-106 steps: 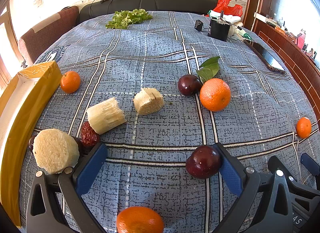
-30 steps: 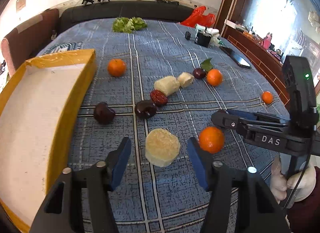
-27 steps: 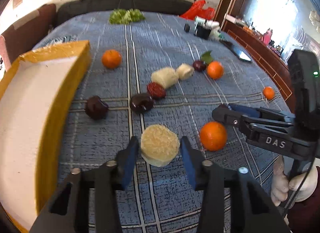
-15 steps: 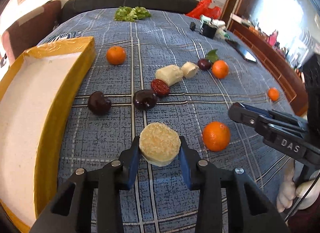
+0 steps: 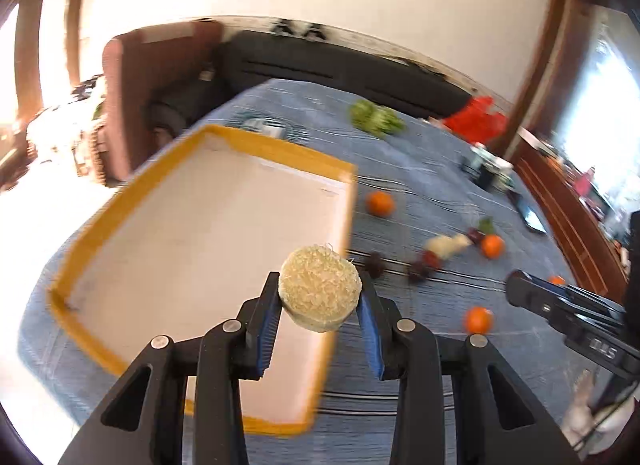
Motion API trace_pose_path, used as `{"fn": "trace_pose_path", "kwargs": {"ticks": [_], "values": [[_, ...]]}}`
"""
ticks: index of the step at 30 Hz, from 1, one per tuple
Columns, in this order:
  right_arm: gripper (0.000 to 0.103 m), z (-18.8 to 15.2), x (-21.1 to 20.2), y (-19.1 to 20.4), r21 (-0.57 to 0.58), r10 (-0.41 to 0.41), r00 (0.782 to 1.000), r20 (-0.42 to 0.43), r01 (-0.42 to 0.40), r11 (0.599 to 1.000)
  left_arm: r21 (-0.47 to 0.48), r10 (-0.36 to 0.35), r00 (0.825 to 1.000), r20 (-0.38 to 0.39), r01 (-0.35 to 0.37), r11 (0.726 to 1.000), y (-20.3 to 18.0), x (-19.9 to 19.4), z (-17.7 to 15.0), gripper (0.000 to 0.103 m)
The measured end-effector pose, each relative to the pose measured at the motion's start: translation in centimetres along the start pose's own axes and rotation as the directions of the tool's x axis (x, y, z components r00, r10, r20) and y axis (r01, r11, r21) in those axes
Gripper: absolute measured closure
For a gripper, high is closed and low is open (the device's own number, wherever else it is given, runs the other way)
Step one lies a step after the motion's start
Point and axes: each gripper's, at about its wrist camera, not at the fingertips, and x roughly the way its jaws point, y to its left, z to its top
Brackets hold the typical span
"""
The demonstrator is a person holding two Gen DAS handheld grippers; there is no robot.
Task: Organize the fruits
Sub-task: 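Carry slice and plum into the yellow tray and open both tools, then grasp a dark plum with left tool while right tool grasps a mandarin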
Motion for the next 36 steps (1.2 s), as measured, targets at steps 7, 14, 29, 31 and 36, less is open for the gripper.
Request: {"fn": "trace_pose_path", "kwargs": {"ticks": [7,14,29,31,36], "values": [[0.071,1.2,5.4,8.9,-0.088,0.145,0.985,-0.090,-0.153,0.984,-0.104,0.144,0.989,-0.025,-0.145,0.984,7.1,1.0,0.0,0.068],[0.071,-0.2,11.8,14.6,-0.185,0.146,0.966,-0.215,-0.187,0.965,-0.163,0.186,0.981,-0.061,-0.193,0.968,10.8,2.5,-0.9,0.067],[0.059,-1.1,13.3,16.1,-0.226,0.116,0.971,-0.209,-0.164,0.960,-0.212,0.193,0.981,-0.015,-0.192,0.958,11.5,0.2,-0.7,0.048],[0.055,-0.9,12.3,15.8,-0.216,0.123,0.975,-0.186,-0.162,0.963,-0.213,0.189,0.982,0.003,-0.185,0.959,11.2,-0.8,-0.6,0.045],[0.052,-0.2,8.6,12.7,-0.160,0.122,0.986,-0.113,-0.140,0.977,-0.210,0.185,0.982,0.044,-0.172,0.962,9.8,-3.1,-0.3,0.034]]}}
